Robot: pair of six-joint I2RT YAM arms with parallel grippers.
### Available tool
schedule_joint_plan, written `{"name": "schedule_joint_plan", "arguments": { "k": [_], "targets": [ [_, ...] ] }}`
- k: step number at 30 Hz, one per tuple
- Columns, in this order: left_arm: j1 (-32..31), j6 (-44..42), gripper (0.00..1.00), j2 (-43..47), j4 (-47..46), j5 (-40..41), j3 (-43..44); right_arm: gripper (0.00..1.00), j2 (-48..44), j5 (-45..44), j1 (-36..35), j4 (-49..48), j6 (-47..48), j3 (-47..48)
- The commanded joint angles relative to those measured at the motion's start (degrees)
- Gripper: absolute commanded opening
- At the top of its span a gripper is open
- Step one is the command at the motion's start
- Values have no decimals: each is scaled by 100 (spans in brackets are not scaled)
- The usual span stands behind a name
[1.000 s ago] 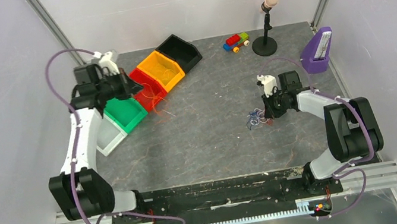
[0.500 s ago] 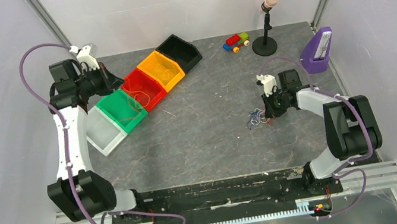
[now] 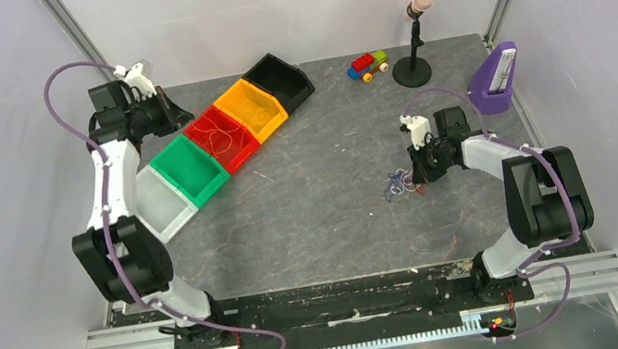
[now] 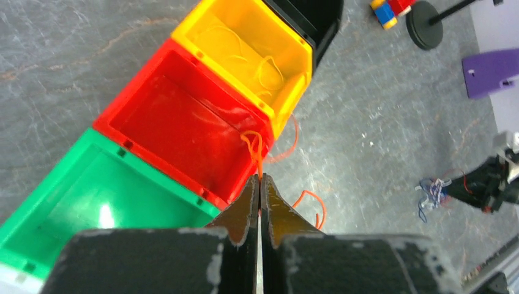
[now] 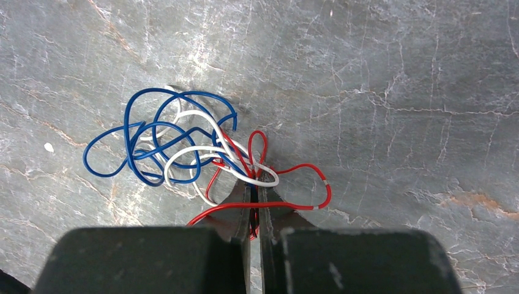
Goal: Untangle the cables
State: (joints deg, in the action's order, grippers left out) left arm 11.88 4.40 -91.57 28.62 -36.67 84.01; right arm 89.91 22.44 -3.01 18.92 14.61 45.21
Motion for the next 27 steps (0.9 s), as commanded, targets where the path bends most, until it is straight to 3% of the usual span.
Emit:
{"name": "schedule_joint_plan", "arguments": {
  "k": [1, 11, 18, 27],
  "targets": [
    [27, 412, 2, -775, -568, 438, 558, 0, 211, -335, 50, 541, 119, -34],
    [-146, 201, 2, -1484, -1513, 1468, 839, 0, 204, -262, 54, 563, 106, -52],
    [-1061, -1115, 2, -1472, -2749, 2678, -95, 0, 283, -213, 49, 608, 66, 31],
    [-1478, -2030, 2, -1810, -2648, 3641, -509, 0, 123, -153, 50, 753, 196, 24]
  ]
}}
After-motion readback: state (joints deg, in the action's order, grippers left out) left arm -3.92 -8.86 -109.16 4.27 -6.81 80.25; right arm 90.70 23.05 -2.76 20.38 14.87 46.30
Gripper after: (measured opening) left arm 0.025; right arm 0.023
